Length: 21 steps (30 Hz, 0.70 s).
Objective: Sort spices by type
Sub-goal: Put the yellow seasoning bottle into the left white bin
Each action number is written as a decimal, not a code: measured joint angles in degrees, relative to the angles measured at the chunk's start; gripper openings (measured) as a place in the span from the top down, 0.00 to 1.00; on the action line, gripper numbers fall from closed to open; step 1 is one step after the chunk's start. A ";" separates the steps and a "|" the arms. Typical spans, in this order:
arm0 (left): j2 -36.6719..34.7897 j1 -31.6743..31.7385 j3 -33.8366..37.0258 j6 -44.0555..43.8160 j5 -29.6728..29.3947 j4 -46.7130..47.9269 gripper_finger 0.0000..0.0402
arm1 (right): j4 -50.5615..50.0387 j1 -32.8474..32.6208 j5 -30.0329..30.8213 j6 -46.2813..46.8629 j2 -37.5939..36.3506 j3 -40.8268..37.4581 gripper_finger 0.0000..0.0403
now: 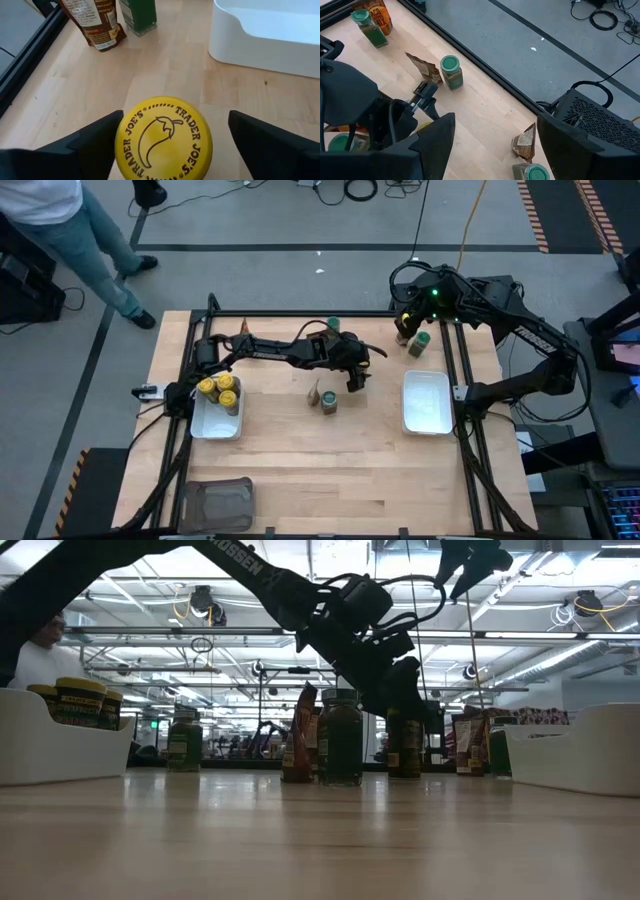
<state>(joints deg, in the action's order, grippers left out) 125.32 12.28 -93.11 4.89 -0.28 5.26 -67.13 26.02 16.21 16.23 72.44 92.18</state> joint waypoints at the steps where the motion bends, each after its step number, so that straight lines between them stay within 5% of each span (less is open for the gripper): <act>1: 0.00 0.02 0.00 0.00 -0.01 0.02 0.14 | 0.02 0.25 0.00 0.00 0.00 0.00 0.34; 13: -0.92 0.13 0.00 0.42 -0.10 2.31 0.40 | 0.01 0.31 0.00 -0.02 0.02 0.00 0.34; 21: -5.55 0.81 -0.01 0.42 -0.23 2.05 0.40 | 0.02 0.31 0.01 -0.02 0.02 0.02 0.34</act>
<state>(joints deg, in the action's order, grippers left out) 119.77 13.08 -93.12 5.30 -0.51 7.31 -67.11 26.33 16.21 16.21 72.47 92.20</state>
